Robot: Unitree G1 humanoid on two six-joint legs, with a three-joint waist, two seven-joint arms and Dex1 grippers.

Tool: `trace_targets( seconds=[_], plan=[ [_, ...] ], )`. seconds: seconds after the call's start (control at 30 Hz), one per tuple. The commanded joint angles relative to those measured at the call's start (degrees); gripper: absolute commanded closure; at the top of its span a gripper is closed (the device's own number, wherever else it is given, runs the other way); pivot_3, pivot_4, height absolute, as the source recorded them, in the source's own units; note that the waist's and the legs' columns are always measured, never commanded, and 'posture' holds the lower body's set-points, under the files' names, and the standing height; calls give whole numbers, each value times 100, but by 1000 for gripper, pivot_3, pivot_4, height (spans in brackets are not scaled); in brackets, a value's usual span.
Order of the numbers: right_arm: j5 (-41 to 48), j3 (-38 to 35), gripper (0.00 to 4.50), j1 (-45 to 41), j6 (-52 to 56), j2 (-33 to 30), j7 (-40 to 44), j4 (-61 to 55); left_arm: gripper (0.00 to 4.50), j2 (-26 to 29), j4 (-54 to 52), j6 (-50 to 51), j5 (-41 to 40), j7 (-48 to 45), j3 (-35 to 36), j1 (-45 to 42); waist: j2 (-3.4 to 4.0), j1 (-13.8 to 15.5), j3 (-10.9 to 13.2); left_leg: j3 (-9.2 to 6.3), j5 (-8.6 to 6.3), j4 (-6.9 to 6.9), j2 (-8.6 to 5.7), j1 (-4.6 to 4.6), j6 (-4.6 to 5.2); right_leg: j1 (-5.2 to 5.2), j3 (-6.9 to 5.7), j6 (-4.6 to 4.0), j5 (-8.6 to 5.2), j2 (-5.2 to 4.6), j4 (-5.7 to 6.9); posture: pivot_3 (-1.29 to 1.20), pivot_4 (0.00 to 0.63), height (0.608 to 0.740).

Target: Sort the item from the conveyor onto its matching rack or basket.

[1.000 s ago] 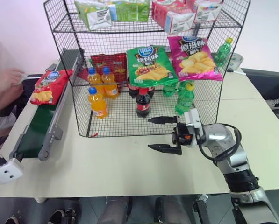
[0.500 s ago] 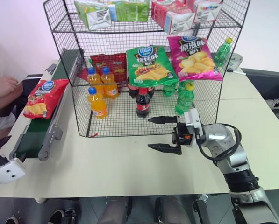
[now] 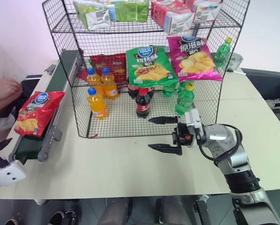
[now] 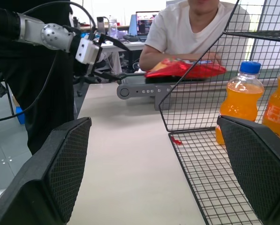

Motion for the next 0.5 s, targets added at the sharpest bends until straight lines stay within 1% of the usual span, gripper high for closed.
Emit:
trace_targets(
  seconds=[0.03,0.4,0.47,0.5],
  plan=[
    [54,-32,0,-52,-14,-6,-9,-194,75,-10,-115,127,-204,40,107,-58,0,-5,0,0,0,0,0,1,0,0,0,0,0,0,1,0,150,740],
    [56,-84,0,-102,21,-27,-42,-178,75,77,20,190,-154,46,28,-147,0,-17,0,0,1,0,0,2,-1,-1,0,0,0,0,5,0,150,740],
    [53,-106,0,-109,15,-39,-55,-163,599,68,32,214,-188,36,26,-158,-1,-14,0,0,1,1,0,2,-1,0,0,0,0,0,5,0,150,740],
    [39,-119,0,-115,-11,-49,-59,-147,1002,63,40,219,-206,30,23,-164,-1,-13,-1,0,1,1,0,2,-1,0,0,0,0,0,5,0,150,740]
  ],
)
